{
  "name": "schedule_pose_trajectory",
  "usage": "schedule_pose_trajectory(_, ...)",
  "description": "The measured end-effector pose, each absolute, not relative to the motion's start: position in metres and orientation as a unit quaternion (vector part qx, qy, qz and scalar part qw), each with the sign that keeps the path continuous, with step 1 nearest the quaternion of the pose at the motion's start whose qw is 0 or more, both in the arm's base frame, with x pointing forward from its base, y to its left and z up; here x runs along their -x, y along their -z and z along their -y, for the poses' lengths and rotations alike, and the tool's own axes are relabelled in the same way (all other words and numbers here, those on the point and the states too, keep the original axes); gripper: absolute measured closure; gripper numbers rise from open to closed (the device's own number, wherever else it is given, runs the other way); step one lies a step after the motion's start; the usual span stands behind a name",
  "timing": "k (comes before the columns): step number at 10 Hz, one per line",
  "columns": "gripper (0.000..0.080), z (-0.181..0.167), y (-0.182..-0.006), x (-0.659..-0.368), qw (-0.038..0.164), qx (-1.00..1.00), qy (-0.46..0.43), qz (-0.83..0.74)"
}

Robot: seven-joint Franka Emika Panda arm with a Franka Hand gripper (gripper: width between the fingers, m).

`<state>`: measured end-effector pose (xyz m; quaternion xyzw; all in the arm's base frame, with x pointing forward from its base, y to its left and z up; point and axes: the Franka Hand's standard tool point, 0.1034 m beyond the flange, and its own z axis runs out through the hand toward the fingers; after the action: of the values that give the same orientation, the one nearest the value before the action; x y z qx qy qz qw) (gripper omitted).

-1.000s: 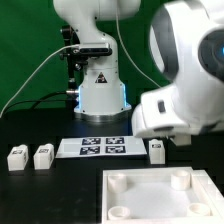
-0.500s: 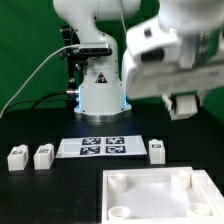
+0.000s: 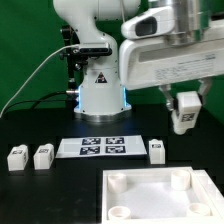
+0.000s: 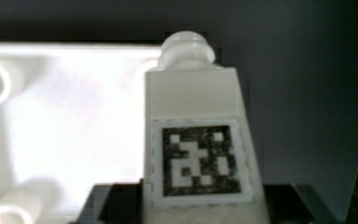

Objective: Assemble one leg

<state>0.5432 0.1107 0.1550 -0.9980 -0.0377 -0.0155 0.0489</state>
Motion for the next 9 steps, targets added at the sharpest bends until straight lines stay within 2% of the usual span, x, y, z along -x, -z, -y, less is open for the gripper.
schedule_pose_trajectory(2,0.0506,-0.085,-0.174,-0.599,0.046,0.991,0.119,0.043)
schedule_pose_trajectory(3,0.0506,-0.087,-0.174,-0.616,0.048,0.988,0.138,0.04)
schedule_pose_trajectory(4,0.0506,-0.093,-0.175,-0.629,0.06,0.978,0.198,0.016)
schedule_pose_trajectory(6,0.0506,-0.09,-0.171,-0.624,0.055,0.963,0.263,0.015)
schedule_pose_trajectory(9,0.0506,-0.092,-0.166,-0.623,0.057,0.967,0.248,0.015)
